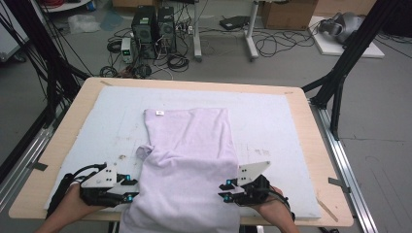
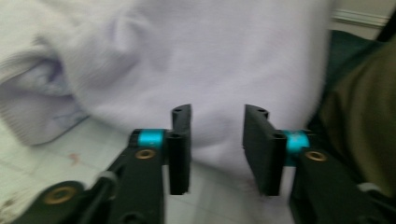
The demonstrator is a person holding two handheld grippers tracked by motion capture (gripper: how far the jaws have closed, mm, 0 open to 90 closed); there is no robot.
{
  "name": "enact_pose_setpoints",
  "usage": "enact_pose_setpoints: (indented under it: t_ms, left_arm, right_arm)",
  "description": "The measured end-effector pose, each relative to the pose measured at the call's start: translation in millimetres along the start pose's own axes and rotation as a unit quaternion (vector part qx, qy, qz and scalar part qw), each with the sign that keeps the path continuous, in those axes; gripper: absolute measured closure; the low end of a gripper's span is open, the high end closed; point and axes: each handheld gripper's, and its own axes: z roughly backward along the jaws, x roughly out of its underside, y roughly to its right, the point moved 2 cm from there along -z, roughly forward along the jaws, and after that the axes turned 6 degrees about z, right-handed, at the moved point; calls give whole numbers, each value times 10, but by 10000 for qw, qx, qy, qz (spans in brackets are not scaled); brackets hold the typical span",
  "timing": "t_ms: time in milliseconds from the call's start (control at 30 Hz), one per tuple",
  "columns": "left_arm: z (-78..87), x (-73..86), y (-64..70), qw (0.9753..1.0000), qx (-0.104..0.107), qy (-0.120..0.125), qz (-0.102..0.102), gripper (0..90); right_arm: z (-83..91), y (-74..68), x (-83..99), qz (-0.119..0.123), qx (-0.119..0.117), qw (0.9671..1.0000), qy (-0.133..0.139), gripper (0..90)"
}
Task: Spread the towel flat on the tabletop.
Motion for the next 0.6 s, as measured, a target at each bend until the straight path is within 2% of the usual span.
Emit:
enact_pose_setpoints:
  t_ms: [33, 67, 133, 167, 200, 233, 300, 333, 467, 533, 600]
  left_arm:
    - [-56, 6, -46, 10000, -31, -28, 49, 598]
    - [-118, 12, -91, 9999, -63, -74, 115, 596]
    - [-248, 29, -164, 9995, 13, -195, 244, 601]
    - [-313, 39, -178, 9992, 41, -270, 280, 625]
    - [-361, 51, -184, 9990, 91, -375, 233, 668]
    - [-383, 58, -172, 9993, 99, -299, 224, 728]
    - [-376, 55, -155, 9993, 107, -316, 179, 844]
    - [-373, 56, -140, 9994, 91, -300, 177, 868]
    - [-282, 85, -86, 9991, 200, -315, 188, 881]
    - [-159, 90, -5, 9993, 289, -215, 124, 881]
    - [0, 86, 111, 9991, 422, -19, 46, 879]
  right_arm:
    - [-37, 50, 13, -17, 68, 10000, -43, 650]
    - [-84, 94, 38, -50, 37, 9999, -93, 638]
    - [-181, 167, 97, -175, 80, 9995, -268, 624]
    - [-225, 191, 123, -238, 29, 9990, -379, 633]
    - [-263, 207, 142, -224, 28, 9988, -431, 649]
    - [-268, 207, 145, -214, 60, 9991, -347, 677]
    - [-269, 205, 154, -264, 80, 9991, -314, 763]
    - [-268, 202, 161, -281, 64, 9992, -290, 824]
    - [-266, 184, 170, -303, -39, 9993, -219, 880]
    - [-234, 149, 169, -294, -228, 9991, -220, 884]
    - [-135, 11, 122, -230, -537, 9983, 43, 884]
